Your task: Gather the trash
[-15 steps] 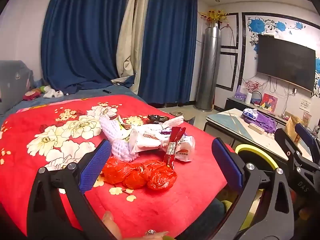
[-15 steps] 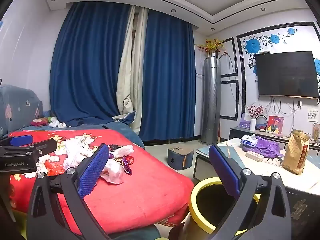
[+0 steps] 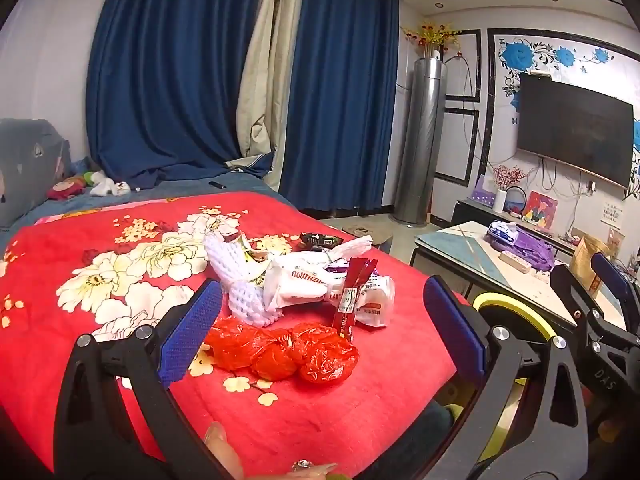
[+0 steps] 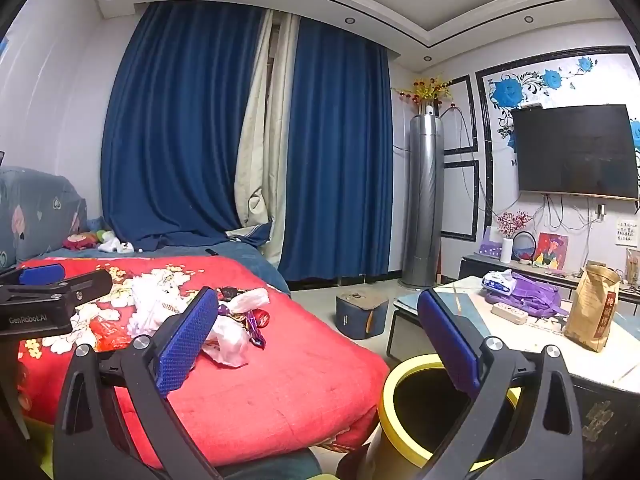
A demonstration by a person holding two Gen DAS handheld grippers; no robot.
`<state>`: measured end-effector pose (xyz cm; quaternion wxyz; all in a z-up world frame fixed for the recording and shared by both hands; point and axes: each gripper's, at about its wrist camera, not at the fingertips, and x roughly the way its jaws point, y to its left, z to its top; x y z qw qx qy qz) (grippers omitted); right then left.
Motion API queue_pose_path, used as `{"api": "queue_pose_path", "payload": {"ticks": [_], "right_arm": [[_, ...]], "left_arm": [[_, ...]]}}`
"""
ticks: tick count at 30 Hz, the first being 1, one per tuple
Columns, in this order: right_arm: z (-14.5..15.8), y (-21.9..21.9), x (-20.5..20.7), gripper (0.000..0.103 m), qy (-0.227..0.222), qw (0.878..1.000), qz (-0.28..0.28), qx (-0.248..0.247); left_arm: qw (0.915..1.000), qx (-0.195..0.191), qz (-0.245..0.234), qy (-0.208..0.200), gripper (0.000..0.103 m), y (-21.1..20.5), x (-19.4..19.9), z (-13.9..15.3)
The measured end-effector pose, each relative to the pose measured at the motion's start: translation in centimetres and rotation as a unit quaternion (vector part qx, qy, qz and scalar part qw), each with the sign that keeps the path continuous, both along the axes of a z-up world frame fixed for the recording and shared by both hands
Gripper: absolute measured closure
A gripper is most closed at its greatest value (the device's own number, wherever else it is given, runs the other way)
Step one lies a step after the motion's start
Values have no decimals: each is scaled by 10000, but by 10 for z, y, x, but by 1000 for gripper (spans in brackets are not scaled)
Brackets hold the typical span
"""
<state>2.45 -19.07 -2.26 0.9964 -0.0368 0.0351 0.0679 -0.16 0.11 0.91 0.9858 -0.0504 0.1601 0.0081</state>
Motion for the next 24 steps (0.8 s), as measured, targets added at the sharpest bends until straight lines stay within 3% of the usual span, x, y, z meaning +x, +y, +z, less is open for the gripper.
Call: {"api": "queue_pose_path", "payload": {"ticks": [24], "right_arm": [[-1, 3, 2, 6, 46, 10000, 11, -1]], "left_arm": [[10000, -17, 14, -10, 11, 3, -1, -4]]}}
